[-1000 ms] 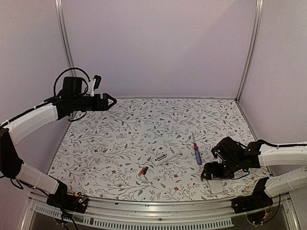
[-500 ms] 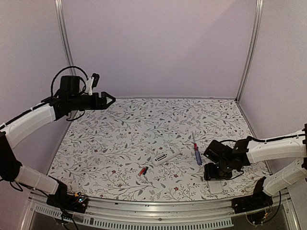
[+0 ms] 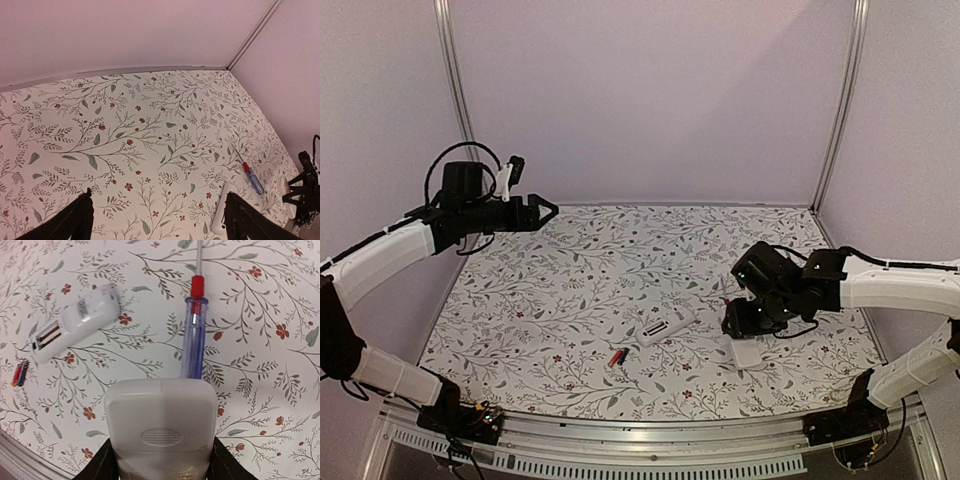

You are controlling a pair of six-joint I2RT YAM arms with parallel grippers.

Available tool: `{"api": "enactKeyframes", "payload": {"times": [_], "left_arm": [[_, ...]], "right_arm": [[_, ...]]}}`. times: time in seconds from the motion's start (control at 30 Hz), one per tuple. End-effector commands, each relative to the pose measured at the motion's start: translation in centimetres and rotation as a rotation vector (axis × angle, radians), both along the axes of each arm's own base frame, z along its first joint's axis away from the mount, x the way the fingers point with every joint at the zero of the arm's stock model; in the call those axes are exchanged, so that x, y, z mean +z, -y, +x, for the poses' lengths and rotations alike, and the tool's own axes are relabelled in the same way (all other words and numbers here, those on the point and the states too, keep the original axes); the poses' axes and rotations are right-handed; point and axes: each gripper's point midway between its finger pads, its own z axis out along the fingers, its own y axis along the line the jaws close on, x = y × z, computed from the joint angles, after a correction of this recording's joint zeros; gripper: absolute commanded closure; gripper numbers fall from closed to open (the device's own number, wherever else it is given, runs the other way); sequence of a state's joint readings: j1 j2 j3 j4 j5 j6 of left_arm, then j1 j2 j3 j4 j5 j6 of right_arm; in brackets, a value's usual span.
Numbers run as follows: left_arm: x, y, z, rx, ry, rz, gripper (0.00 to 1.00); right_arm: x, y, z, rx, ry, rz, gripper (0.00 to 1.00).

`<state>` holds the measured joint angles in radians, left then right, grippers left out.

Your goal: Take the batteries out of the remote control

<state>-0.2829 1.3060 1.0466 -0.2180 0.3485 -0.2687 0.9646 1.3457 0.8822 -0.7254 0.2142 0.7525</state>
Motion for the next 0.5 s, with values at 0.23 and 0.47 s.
{"api": "enactKeyframes", "payload": {"times": [0.23,0.47], "left_arm": [[-4.3,3.7,-0.9,-0.213,-0.016,-0.052,0.12],[-1.5,7.0,-3.6,-0.302,-0.131,-0.206,0.13]], "right_arm": [[5.2,-8.1,0.8,0.383,0.009,0.143,0.55],[3.7,-9.7,1.6,0.477,0.158,0.194,0.55]]}}
